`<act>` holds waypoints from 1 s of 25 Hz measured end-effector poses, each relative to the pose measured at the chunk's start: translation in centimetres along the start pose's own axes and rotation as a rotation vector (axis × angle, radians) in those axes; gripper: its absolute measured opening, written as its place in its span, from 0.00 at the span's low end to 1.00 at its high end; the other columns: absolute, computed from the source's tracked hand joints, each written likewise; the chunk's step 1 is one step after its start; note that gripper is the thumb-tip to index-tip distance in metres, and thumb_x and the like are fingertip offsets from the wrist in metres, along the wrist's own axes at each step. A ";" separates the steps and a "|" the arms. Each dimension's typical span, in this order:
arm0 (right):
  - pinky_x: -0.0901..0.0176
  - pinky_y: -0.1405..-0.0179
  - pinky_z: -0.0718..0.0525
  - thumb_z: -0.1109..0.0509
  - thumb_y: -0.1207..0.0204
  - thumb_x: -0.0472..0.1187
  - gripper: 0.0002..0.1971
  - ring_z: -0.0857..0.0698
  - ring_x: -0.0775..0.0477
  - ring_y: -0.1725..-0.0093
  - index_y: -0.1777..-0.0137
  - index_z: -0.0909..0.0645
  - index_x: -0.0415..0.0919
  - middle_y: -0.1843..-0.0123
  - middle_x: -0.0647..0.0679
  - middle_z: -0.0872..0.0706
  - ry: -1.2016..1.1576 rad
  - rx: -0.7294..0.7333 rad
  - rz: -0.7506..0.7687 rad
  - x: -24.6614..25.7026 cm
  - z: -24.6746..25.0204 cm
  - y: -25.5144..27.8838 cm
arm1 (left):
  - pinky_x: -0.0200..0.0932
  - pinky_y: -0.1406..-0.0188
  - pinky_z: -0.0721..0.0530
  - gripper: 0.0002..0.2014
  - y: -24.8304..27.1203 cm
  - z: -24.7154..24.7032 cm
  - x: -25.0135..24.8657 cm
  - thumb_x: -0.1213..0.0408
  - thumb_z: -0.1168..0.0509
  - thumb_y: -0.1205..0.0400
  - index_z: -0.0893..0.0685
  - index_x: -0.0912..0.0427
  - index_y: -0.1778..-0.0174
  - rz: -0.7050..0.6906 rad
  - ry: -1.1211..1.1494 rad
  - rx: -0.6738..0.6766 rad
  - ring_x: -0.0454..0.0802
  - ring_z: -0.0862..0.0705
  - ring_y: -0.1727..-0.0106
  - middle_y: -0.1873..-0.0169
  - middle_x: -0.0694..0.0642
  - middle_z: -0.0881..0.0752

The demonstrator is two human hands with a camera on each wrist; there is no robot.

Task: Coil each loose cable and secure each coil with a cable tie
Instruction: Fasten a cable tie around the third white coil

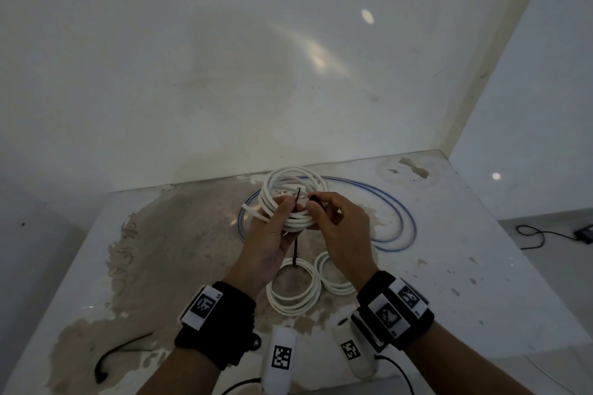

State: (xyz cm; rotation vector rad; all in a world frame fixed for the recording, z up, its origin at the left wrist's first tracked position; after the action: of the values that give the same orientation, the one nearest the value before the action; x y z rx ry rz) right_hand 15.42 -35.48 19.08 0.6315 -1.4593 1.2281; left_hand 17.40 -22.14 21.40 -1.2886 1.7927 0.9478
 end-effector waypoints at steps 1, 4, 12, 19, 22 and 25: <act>0.41 0.56 0.09 0.29 0.21 0.52 0.11 0.10 0.47 0.54 0.44 0.12 0.51 0.53 0.54 0.09 0.001 -0.006 0.013 0.2 0.0 0.1 | 0.47 0.54 0.10 0.08 0.0 0.0 0.0 0.64 0.34 0.18 0.10 0.58 0.59 0.027 0.005 0.000 0.54 0.09 0.52 0.58 0.59 0.09; 0.51 0.63 0.09 0.30 0.17 0.44 0.07 0.10 0.48 0.56 0.44 0.12 0.48 0.52 0.51 0.09 -0.076 -0.012 -0.008 1.1 0.2 0.2 | 0.52 0.52 0.09 0.07 -0.1 0.1 -0.1 0.67 0.35 0.16 0.13 0.62 0.57 0.085 0.014 -0.015 0.57 0.09 0.50 0.55 0.62 0.09; 0.61 0.64 0.11 0.31 0.16 0.37 0.10 0.08 0.49 0.58 0.39 0.13 0.36 0.50 0.42 0.09 -0.201 0.058 -0.052 1.5 0.4 0.0 | 0.47 0.53 0.09 0.03 -0.2 0.2 -1.1 0.71 0.35 0.18 0.17 0.66 0.55 0.053 -0.062 -0.045 0.54 0.09 0.53 0.58 0.60 0.09; 0.58 0.62 0.10 0.31 0.16 0.39 0.12 0.08 0.47 0.55 0.37 0.13 0.36 0.47 0.43 0.09 -0.204 0.132 -0.061 2.2 0.4 0.0 | 0.49 0.48 0.10 0.04 -0.2 1.1 -1.3 0.69 0.34 0.18 0.16 0.66 0.54 0.082 -0.012 -0.005 0.56 0.10 0.51 0.55 0.62 0.10; 0.57 0.62 0.10 0.31 0.16 0.39 0.12 0.08 0.46 0.54 0.37 0.13 0.36 0.46 0.43 0.09 -0.212 0.148 -0.060 2.3 0.5 0.0 | 0.46 0.53 0.09 0.04 -0.1 1.1 -1.3 0.69 0.35 0.17 0.18 0.65 0.55 0.083 -0.002 0.017 0.54 0.09 0.51 0.54 0.63 0.10; 0.57 0.63 0.10 0.32 0.16 0.38 0.12 0.08 0.46 0.56 0.37 0.13 0.36 0.47 0.43 0.09 -0.216 0.154 -0.068 2.5 0.7 0.1 | 0.45 0.55 0.10 0.05 0.1 1.1 -1.2 0.67 0.33 0.21 0.21 0.64 0.57 0.092 0.063 0.069 0.55 0.09 0.51 0.53 0.63 0.11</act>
State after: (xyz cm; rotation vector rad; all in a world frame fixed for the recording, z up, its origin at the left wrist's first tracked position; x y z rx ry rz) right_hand 14.38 -35.48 21.50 0.9352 -1.5155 1.2575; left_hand 17.75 -20.62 21.94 -1.2138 1.9309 0.8961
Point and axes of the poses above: each hand's wrist, its own y-axis away from the middle knuckle, its own z-axis out of the back of the hand, x = y × z, the point moved 2 cm from there along -y, towards the middle knuckle
